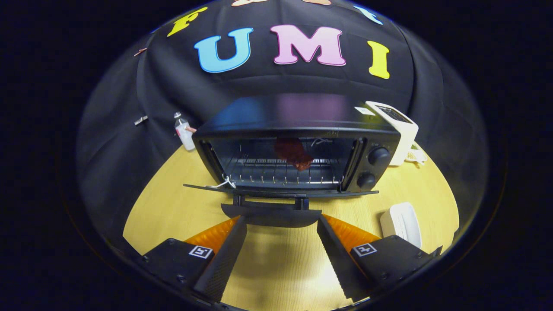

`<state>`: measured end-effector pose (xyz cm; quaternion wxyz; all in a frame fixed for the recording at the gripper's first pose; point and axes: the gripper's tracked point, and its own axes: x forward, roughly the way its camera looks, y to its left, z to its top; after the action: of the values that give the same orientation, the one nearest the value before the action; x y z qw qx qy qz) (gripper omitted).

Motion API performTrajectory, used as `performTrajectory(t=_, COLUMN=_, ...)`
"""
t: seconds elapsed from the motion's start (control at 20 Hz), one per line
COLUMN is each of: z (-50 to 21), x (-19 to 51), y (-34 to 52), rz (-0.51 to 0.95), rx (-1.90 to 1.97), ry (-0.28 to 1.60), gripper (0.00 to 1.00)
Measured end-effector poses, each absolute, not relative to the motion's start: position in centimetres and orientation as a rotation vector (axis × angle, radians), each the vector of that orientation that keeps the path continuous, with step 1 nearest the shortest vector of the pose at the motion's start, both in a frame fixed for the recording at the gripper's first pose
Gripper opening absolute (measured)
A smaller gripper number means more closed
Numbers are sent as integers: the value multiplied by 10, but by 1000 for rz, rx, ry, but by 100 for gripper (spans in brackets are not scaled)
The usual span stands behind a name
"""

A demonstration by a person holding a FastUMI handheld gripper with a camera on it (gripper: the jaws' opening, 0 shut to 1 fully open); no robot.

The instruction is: Open the toaster oven, put the food inside, and close the toaster oven door.

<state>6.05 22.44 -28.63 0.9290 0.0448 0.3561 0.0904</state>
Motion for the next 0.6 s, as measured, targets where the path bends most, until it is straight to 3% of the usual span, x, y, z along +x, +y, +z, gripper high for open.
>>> performTrajectory(t=0.6, z=-247, x=113, y=198, rz=183, rx=45, ry=599, gripper=100)
